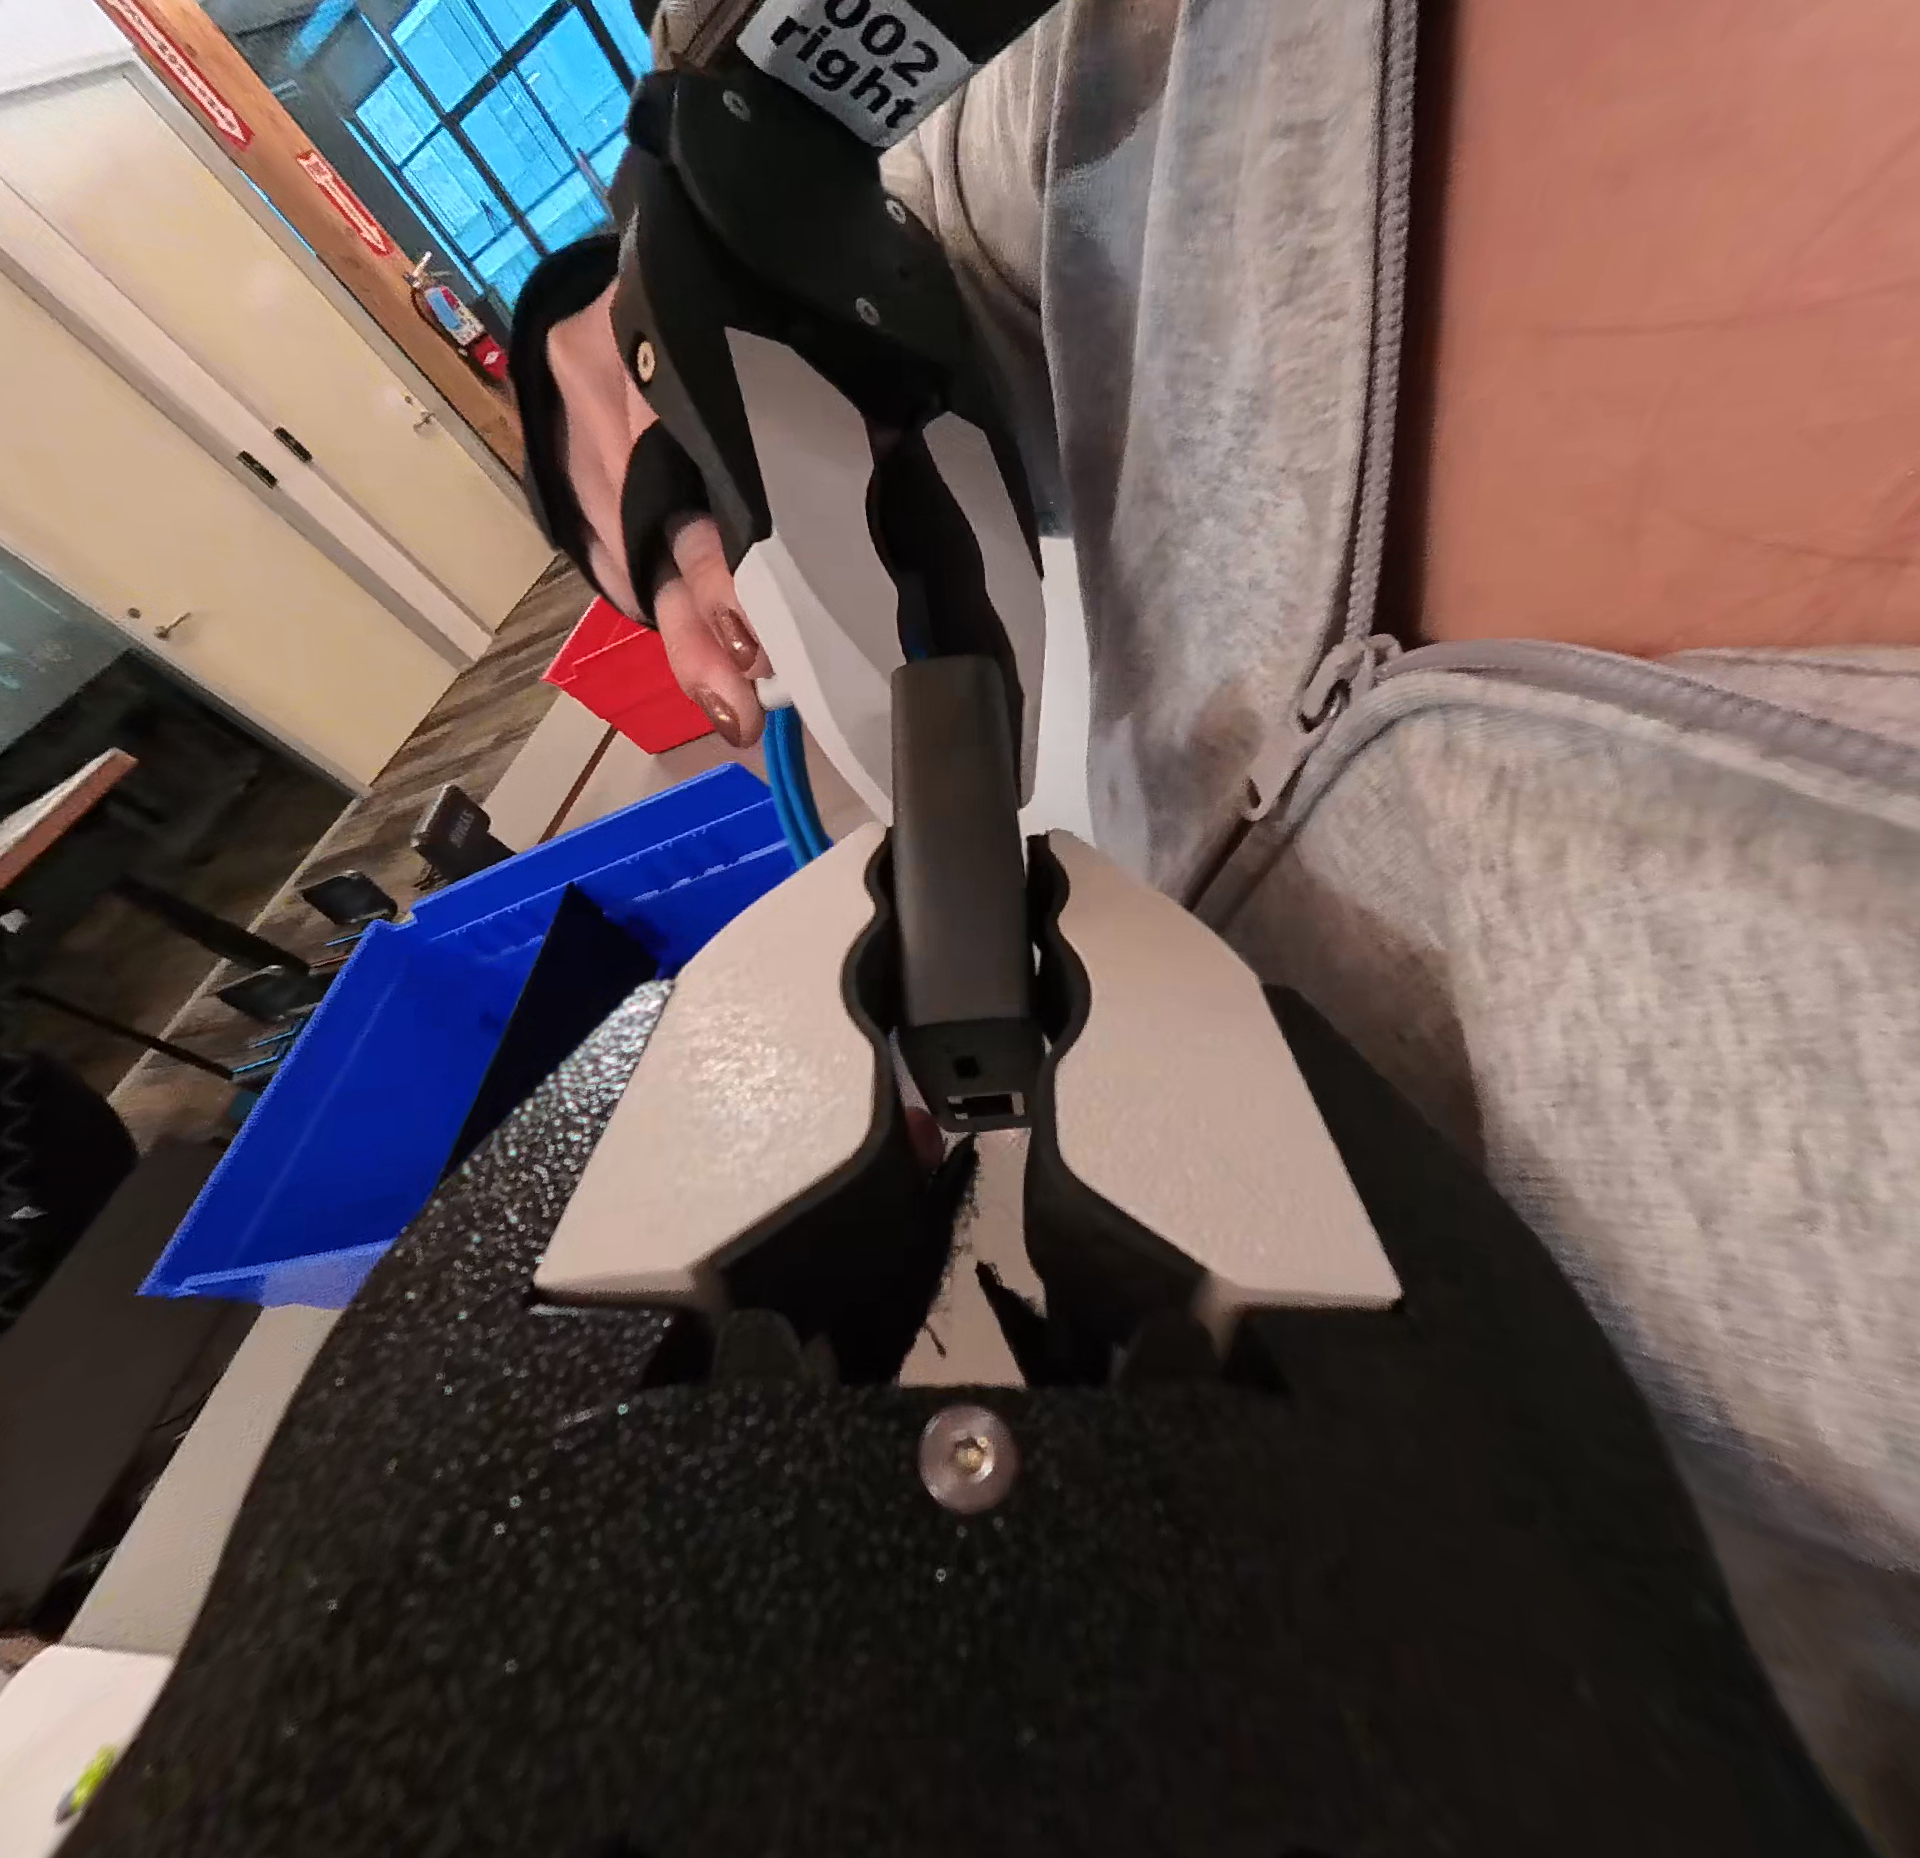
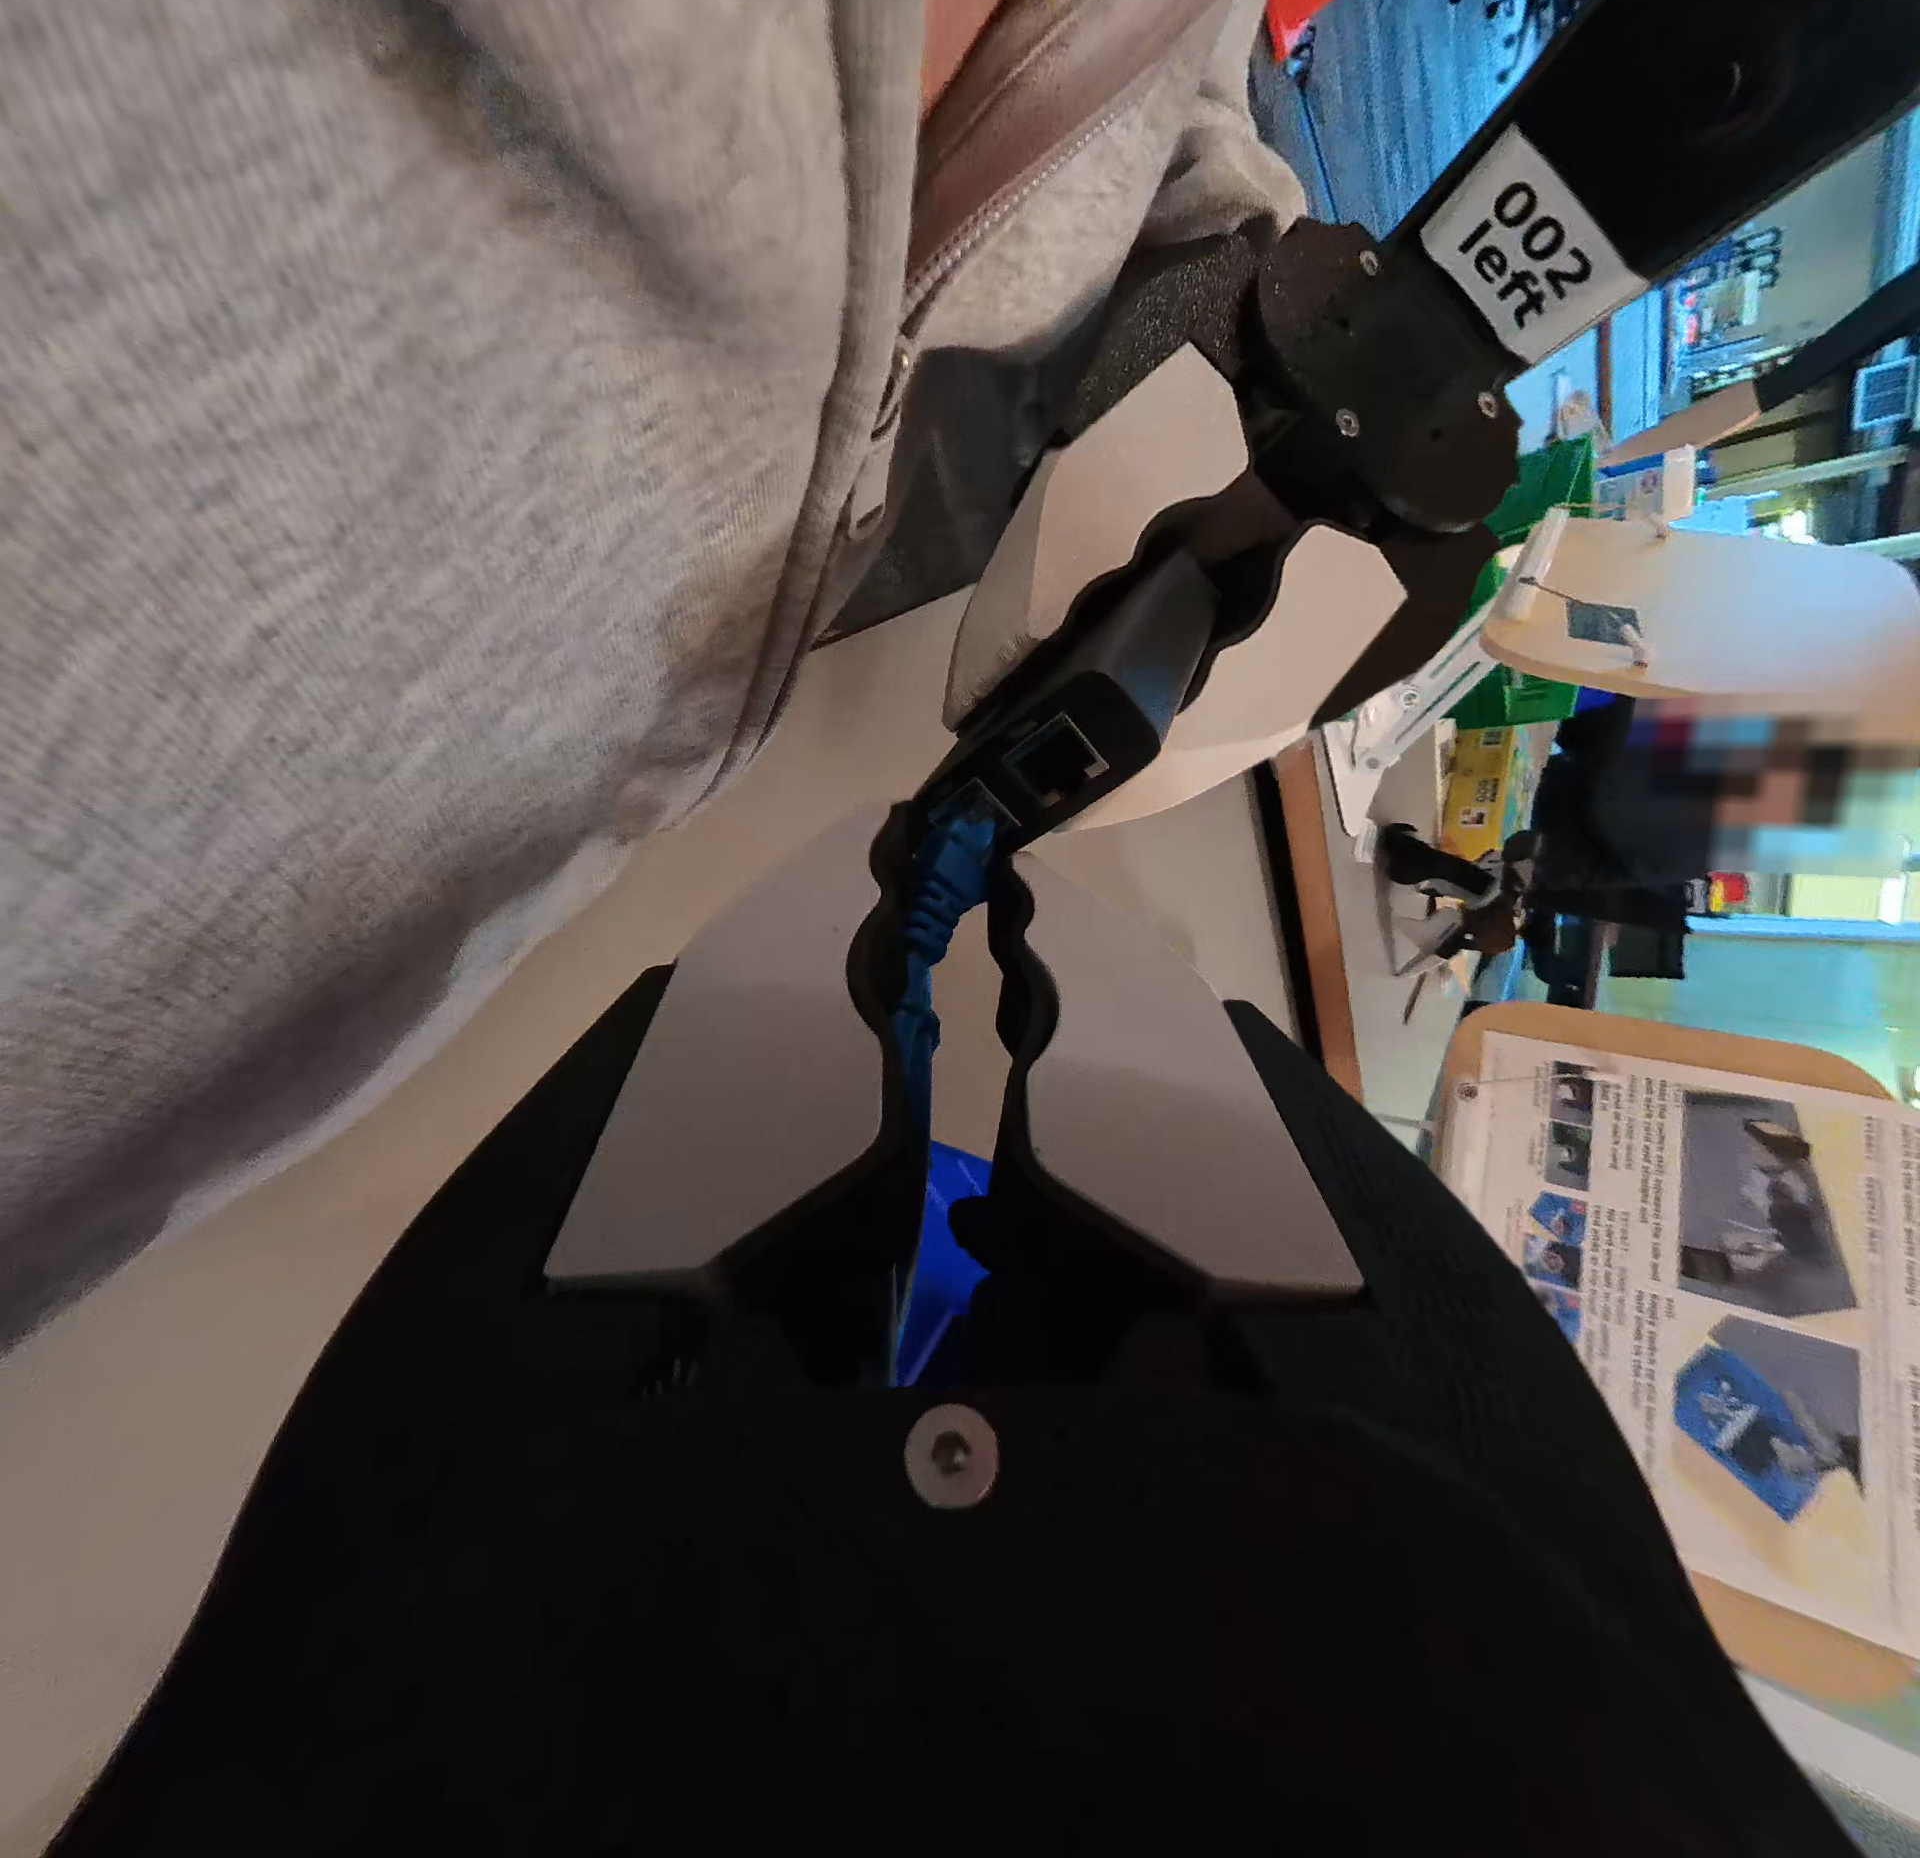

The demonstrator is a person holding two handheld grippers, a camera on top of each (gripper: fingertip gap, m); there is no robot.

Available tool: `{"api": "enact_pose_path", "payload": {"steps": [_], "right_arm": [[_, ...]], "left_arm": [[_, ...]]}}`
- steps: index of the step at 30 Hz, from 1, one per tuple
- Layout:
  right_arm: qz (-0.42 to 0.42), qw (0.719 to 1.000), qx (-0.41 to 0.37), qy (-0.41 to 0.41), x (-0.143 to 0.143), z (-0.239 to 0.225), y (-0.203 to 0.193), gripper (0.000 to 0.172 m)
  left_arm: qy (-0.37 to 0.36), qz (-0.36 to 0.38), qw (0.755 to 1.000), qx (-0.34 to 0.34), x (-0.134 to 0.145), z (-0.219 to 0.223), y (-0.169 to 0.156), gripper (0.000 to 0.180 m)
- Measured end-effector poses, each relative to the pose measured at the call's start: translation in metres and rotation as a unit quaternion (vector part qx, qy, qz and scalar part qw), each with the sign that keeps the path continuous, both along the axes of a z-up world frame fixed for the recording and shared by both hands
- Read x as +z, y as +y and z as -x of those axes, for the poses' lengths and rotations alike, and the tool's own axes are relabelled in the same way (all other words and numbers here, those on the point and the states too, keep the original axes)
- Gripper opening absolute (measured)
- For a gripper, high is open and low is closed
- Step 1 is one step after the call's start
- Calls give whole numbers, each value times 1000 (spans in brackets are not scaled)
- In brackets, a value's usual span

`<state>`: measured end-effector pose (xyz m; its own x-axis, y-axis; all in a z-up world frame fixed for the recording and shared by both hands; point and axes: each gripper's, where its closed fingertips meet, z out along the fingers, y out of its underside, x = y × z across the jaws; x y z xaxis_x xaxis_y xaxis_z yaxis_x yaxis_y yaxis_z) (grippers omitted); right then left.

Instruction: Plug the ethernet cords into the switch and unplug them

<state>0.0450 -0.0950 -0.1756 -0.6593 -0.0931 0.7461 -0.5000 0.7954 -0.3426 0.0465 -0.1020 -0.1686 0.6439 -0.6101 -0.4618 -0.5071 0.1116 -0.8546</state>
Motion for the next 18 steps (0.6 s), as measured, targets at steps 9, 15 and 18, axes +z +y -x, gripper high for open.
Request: {"api": "enact_pose_path", "payload": {"steps": [9, 15, 18], "right_arm": [[32, 999, -29, -12, -9, -3, 2, 15], [65, 996, -21, -55, -13, -8, 2, 14], [64, 996, -29, -48, -15, -5, 4, 14]], "left_arm": [[57, -22, 998, 33, -10, -1, 1, 22], [8, 8, 1000, 12, -15, -6, 1, 22], [16, 3, 1000, 23, -17, -3, 3, 22]]}}
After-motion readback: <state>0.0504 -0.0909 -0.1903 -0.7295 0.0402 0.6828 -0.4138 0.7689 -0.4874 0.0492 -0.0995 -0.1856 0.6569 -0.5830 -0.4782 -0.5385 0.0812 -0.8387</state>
